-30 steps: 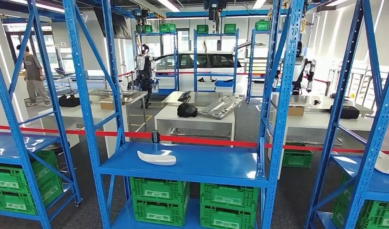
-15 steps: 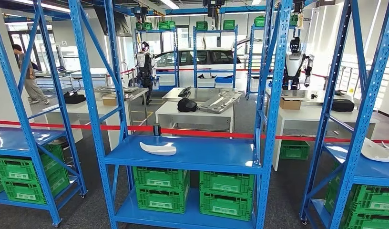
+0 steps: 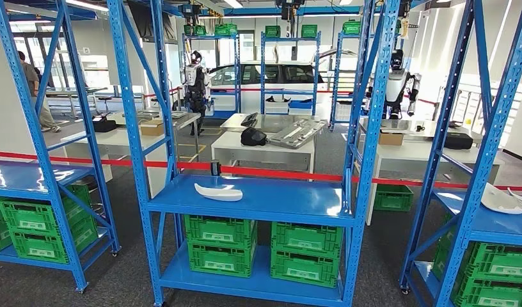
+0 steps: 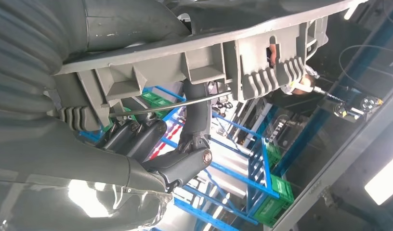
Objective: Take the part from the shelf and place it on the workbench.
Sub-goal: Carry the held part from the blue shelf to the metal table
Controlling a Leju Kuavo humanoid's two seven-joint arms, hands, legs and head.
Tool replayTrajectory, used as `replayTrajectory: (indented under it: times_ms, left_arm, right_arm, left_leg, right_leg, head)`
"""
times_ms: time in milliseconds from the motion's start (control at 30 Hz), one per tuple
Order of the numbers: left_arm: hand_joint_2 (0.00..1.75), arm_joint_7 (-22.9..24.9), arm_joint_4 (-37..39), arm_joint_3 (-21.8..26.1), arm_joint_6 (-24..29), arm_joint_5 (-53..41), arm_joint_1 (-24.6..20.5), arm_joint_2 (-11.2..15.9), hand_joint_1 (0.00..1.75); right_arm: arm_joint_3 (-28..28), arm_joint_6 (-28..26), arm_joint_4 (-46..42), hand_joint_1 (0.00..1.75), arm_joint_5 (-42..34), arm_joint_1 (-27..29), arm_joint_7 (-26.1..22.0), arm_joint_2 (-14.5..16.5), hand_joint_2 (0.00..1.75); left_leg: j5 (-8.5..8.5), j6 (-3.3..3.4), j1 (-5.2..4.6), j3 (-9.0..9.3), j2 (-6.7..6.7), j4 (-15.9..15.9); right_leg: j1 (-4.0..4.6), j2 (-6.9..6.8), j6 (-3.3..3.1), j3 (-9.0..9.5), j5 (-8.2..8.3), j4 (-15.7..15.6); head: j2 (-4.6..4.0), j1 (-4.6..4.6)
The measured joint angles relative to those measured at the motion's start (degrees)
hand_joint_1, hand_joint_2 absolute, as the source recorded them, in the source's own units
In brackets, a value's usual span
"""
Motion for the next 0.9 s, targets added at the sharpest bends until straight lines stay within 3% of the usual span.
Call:
replayTrajectory:
  times_ms: [67, 133, 333, 400, 467, 500, 533, 600, 633, 667, 700, 733, 767, 833, 900]
  left_arm:
    - [1.75, -0.03, 0.08, -0.02, 0.00, 0.00, -0.08, -0.01, 0.00]
    - [1.75, -0.04, 0.16, -0.03, 0.00, 0.01, -0.11, -0.01, 0.00]
    - [1.75, -0.04, 0.19, -0.03, 0.00, 0.01, -0.11, -0.01, 0.00]
    - [1.75, -0.04, 0.25, -0.02, -0.01, 0.01, -0.10, -0.01, 0.00]
    - [1.75, -0.04, 0.33, -0.01, -0.02, 0.01, -0.10, -0.01, 0.00]
    - [1.75, 0.10, 0.37, -0.01, 0.05, 0.30, -0.09, -0.01, 0.00]
    - [1.75, 0.60, 0.30, -0.20, 0.39, 1.32, 0.06, 0.01, 0.00]
    - [1.75, 1.61, 0.13, -0.78, 1.08, 3.52, 0.52, 0.04, 0.00]
    - [1.75, 1.97, 0.04, -1.12, 1.34, 4.32, 0.77, 0.05, 0.00]
    - [1.75, 1.96, 0.04, -1.31, 1.31, 4.35, 0.89, 0.05, 0.00]
    - [1.75, 1.91, 0.04, -1.41, 1.20, 4.19, 0.94, 0.05, 0.00]
    - [1.75, 1.76, 0.04, -1.51, 1.03, 3.88, 0.97, 0.05, 0.00]
    - [1.75, 1.55, 0.04, -1.56, 0.80, 3.47, 0.96, 0.05, 0.00]
    - [1.75, 0.97, 0.04, -1.62, 0.35, 2.58, 0.73, 0.07, 0.00]
    - [1.75, 0.51, 0.04, -1.56, 0.04, 1.96, 0.28, 0.08, 0.00]
  right_arm:
    - [0.02, 0.00, 0.00, 1.75, 0.00, 0.04, 0.00, 0.01, 1.75]
    - [0.04, 0.00, 0.00, 1.75, 0.00, 0.10, 0.00, 0.01, 1.75]
    - [0.05, 0.00, 0.01, 1.75, 0.00, 0.11, 0.00, 0.01, 1.75]
    - [0.05, -0.01, 0.02, 1.75, 0.00, 0.15, 0.00, 0.01, 1.75]
    - [0.09, -0.01, 0.02, 1.75, 0.00, 0.22, 0.00, 0.01, 1.75]
    - [0.12, 0.05, 0.02, 1.75, 0.00, 0.18, 0.02, 0.01, 1.75]
    - [0.20, 0.15, 0.02, 1.75, 0.00, 0.08, 0.21, 0.04, 1.75]
    - [0.48, 0.46, 0.02, 1.75, 0.06, -0.27, 0.69, 0.29, 1.75]
    - [0.63, 0.58, 0.02, 1.75, 0.16, -0.37, 0.91, 0.44, 1.75]
    - [0.75, 0.66, 0.02, 1.75, 0.39, -0.45, 0.92, 0.56, 1.75]
    - [0.81, 0.74, 0.02, 1.75, 0.85, -0.45, 0.74, 0.60, 1.75]
    - [0.85, 0.84, 0.02, 1.75, 1.50, -0.45, 0.40, 0.64, 1.75]
    - [0.86, 0.97, 0.02, 1.75, 2.23, -0.46, -0.03, 0.67, 1.75]
    - [0.85, 1.21, -0.02, 1.75, 3.40, -0.54, -0.88, 0.69, 1.75]
    - [0.84, 1.47, -0.11, 1.75, 3.83, -0.77, -1.19, 0.68, 1.75]
  left_leg:
    - [0.59, 0.81, -0.17, -0.60, 0.11, -0.18]
    - [0.83, 1.03, -0.37, -1.02, 0.14, -0.13]
    - [0.88, 1.06, -0.42, -1.10, 0.15, -0.12]
    - [0.99, 1.08, -0.52, -1.31, 0.15, -0.02]
    - [1.14, 1.08, -0.76, -1.81, 0.09, 0.45]
    - [1.13, 0.95, -1.01, -2.22, 0.03, 0.99]
    - [1.13, 0.52, -1.10, -2.66, -0.02, 1.55]
    - [-2.78, -1.05, -0.80, -5.82, -0.08, 8.49]
    - [-5.18, -1.80, -0.41, -7.80, -0.08, 13.11]
    - [-7.49, -2.28, -0.11, -9.62, -0.08, 17.68]
    - [-7.67, -2.42, 0.06, -10.08, -0.06, 19.12]
    - [-6.73, -2.47, 0.16, -9.39, -0.01, 18.23]
    - [-4.96, -2.44, 0.21, -7.63, 0.17, 15.16]
    - [-1.60, -2.11, -0.02, -3.22, 1.52, 6.83]
    - [-0.54, -1.50, -0.45, -1.42, 2.46, 2.55]
  right_leg:
    - [0.06, 0.07, -0.54, -3.29, -3.64, 7.07]
    - [0.07, 0.10, -0.76, -5.55, -5.90, 12.29]
    - [0.08, 0.11, -0.77, -6.03, -6.32, 13.40]
    - [0.08, 0.12, -0.66, -6.65, -6.80, 15.09]
    - [0.08, 0.11, -0.07, -4.50, -5.49, 12.40]
    - [0.18, 0.11, -0.03, -1.92, -4.12, 8.08]
    - [0.15, 0.11, -0.44, 0.74, -2.43, 3.19]
    - [0.14, 0.05, -1.99, 3.06, -0.53, -2.09]
    - [0.05, 0.02, -2.51, 2.79, -0.14, -2.10]
    - [0.09, -0.11, -2.65, 2.54, 0.02, -2.03]
    - [0.11, -0.28, -2.64, 2.39, 0.09, -1.96]
    - [0.11, -0.49, -2.61, 2.34, 0.11, -1.90]
    - [0.11, -0.77, -2.59, 2.36, 0.11, -1.84]
    - [0.32, -1.29, -2.41, 2.43, 0.12, -1.74]
    - [0.69, -1.98, -1.95, 2.20, 0.25, -1.67]
  head:
    - [-0.01, 0.16]
    - [-0.01, 0.24]
    - [-0.01, 0.25]
    - [-0.01, 0.27]
    - [-0.01, 0.34]
    - [-0.01, 0.37]
    - [-0.01, 0.39]
    - [-0.01, 0.23]
    - [-0.01, 0.13]
    - [-0.01, 0.04]
    - [-0.01, -0.01]
    - [-0.01, -0.05]
    - [-0.01, -0.09]
    - [-0.01, -0.16]
    - [0.00, -0.15]
